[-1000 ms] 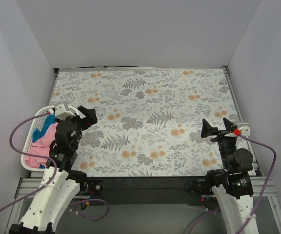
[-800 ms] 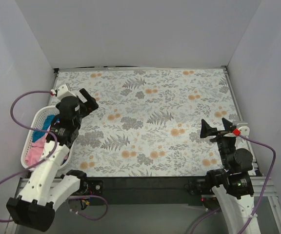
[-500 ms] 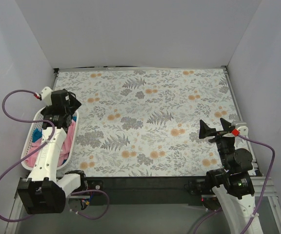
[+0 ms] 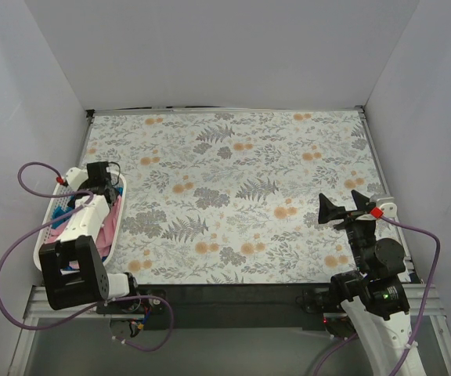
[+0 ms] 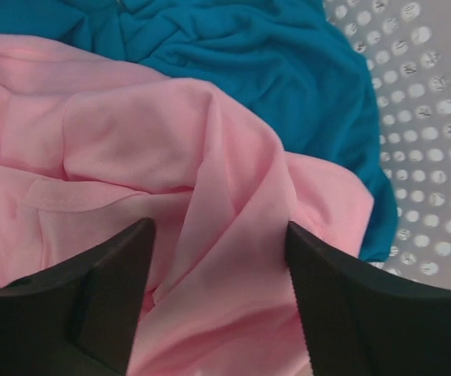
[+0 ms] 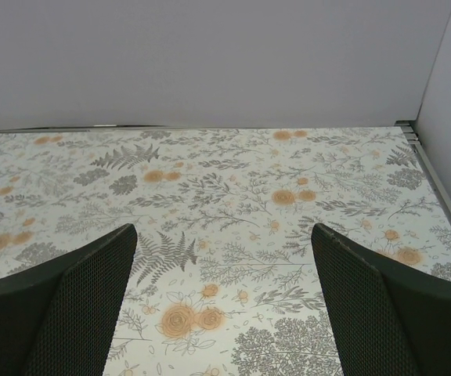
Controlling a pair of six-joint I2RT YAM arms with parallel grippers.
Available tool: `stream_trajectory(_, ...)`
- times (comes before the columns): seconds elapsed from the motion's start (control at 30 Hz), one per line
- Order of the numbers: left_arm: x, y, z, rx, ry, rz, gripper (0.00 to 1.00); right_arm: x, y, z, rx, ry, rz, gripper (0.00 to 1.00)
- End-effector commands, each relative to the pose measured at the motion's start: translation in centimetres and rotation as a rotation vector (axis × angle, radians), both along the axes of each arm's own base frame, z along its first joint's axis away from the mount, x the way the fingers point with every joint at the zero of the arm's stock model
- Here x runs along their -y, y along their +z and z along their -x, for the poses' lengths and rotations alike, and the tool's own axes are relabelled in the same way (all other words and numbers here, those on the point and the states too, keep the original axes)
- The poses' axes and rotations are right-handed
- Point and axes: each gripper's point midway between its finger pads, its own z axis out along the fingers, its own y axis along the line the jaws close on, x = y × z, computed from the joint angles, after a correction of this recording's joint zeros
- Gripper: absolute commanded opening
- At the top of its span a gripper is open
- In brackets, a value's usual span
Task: Fold and stack the t-shirts
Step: Grab the tshirt from the pile
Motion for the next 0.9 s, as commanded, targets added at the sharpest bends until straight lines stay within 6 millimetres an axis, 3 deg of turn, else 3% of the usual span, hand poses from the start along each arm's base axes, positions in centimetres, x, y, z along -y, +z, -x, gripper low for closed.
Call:
stream_trajectory(0.0, -1.1, 0.1, 0.1, 0.039, 0.063, -0.041, 0.62, 0.9, 3.3, 2.8, 0.163, 0.000, -0.058, 0.98)
stream_trajectory(0.03, -1.1, 0.0, 0.2, 0.039, 0.067, -0.041, 0.47, 0.8, 3.2, 2.7, 0.159, 0.000, -0.055, 0.98)
stream_trajectory(0.13, -1.2, 0.9, 0.1, 0.060, 0.071, -0.052, 0.23, 0.7, 3.0, 2.5, 0.141, 0.003, -0.048, 0.98)
stream_trajectory(0.17, -1.3, 1.5, 0.0, 0.076, 0.070, -0.056, 0.10, 0.6, 2.9, 2.4, 0.136, 0.006, -0.046, 0.98)
stream_trajectory(0.2, -1.4, 3.4, -0.8, 0.121, 0.061, -0.068, 0.03, 0.5, 2.7, 2.2, 0.128, 0.007, -0.043, 0.98)
stream_trajectory(0.27, -1.2, 5.5, -1.3, 0.156, 0.042, -0.064, 0.00, 0.5, 2.5, 2.1, 0.116, 0.009, -0.037, 0.98)
stream_trajectory(0.4, 0.1, 13.1, -3.5, 0.328, -0.046, -0.084, 0.00, 0.2, 2.2, 1.8, 0.097, 0.016, -0.027, 0.98)
stream_trajectory(0.43, 0.9, 15.8, -4.5, 0.383, -0.091, -0.092, 0.00, 0.2, 2.2, 1.8, 0.095, 0.017, -0.027, 0.98)
stream_trajectory(0.47, 2.0, 17.1, -5.2, 0.414, -0.145, -0.071, 0.00, 0.2, 2.1, 1.7, 0.093, 0.017, -0.024, 0.98)
stream_trajectory(0.5, 3.8, 18.2, -6.1, 0.436, -0.206, -0.056, 0.00, 0.2, 2.1, 1.7, 0.088, 0.017, -0.023, 0.98)
stream_trajectory(0.53, 5.0, 21.5, -7.0, 0.505, -0.250, -0.060, 0.00, 0.2, 2.1, 1.6, 0.087, 0.017, -0.022, 0.98)
stream_trajectory(0.57, 6.4, 22.9, -7.7, 0.533, -0.298, -0.055, 0.00, 0.2, 2.0, 1.6, 0.083, 0.017, -0.021, 0.98)
stream_trajectory(0.6, 8.8, 24.9, -8.4, 0.572, -0.373, -0.050, 0.00, 0.1, 2.0, 1.5, 0.080, 0.017, -0.020, 0.98)
stream_trajectory(0.63, 12.7, 26.0, -9.6, 0.589, -0.482, -0.031, 0.00, 0.1, 1.9, 1.5, 0.076, 0.018, -0.017, 0.98)
stream_trajectory(0.67, 14.8, 30.0, -10.1, 0.663, -0.556, -0.051, 0.00, 0.1, 1.9, 1.4, 0.072, 0.017, -0.017, 0.98)
stream_trajectory(0.7, 17.5, 31.6, -10.6, 0.697, -0.650, -0.029, 0.00, 0.0, 1.7, 1.3, 0.063, 0.024, -0.010, 0.98)
stream_trajectory(0.73, 21.0, 33.0, -10.6, 0.726, -0.746, -0.001, 0.00, -0.1, 1.6, 1.3, 0.060, 0.027, -0.009, 0.98)
stream_trajectory(0.77, 23.1, 35.9, -10.9, 0.779, -0.815, -0.002, 0.00, -0.2, 1.6, 1.2, 0.055, 0.030, -0.006, 0.98)
stream_trajectory(0.83, 28.8, 38.7, -9.9, 0.849, -1.004, 0.040, 0.00, -0.2, 1.5, 1.1, 0.049, 0.030, -0.003, 0.98)
stream_trajectory(0.87, 30.5, 39.8, -9.6, 0.866, -1.082, 0.009, 0.00, -0.2, 1.4, 1.1, 0.043, 0.028, -0.001, 0.98)
